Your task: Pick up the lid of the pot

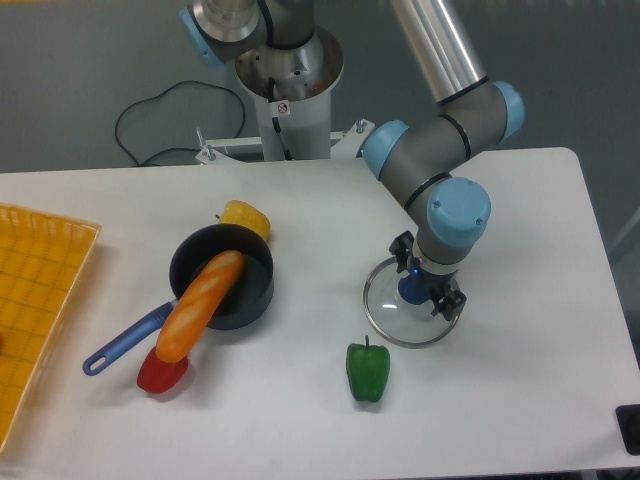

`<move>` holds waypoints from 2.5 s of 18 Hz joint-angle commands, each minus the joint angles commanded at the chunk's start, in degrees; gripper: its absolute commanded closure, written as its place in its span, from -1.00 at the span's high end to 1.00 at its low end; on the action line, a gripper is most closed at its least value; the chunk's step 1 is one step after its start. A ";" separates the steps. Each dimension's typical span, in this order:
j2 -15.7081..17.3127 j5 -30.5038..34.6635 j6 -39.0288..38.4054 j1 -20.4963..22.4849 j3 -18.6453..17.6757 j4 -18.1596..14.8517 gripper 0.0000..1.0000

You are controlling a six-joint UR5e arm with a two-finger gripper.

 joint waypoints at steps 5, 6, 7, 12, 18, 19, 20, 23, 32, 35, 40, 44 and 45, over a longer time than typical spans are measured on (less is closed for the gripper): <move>-0.09 0.35 0.00 0.00 0.09 -0.09 0.74; -0.09 0.35 0.09 0.00 0.09 -0.09 0.71; -0.09 0.35 0.09 0.00 0.17 -0.09 0.70; -0.17 0.62 -0.26 -0.09 0.53 -0.26 0.49; -0.44 0.62 -0.70 -0.62 0.62 -0.26 0.33; -0.44 0.70 -0.70 -0.62 0.62 -0.26 0.31; -0.44 0.62 -0.70 -0.62 0.53 -0.26 0.30; -0.44 0.70 -0.88 -0.70 0.53 -0.26 0.18; -0.18 0.88 -1.50 -0.79 1.49 -0.79 -0.03; 0.09 0.88 -1.41 -0.79 1.93 -0.97 -0.03; 0.70 0.88 -1.41 -1.58 3.69 -4.21 -0.03; 3.33 0.88 -1.23 -2.80 3.69 -7.63 -0.03; 4.04 0.88 -1.40 -3.68 3.95 -8.95 -0.03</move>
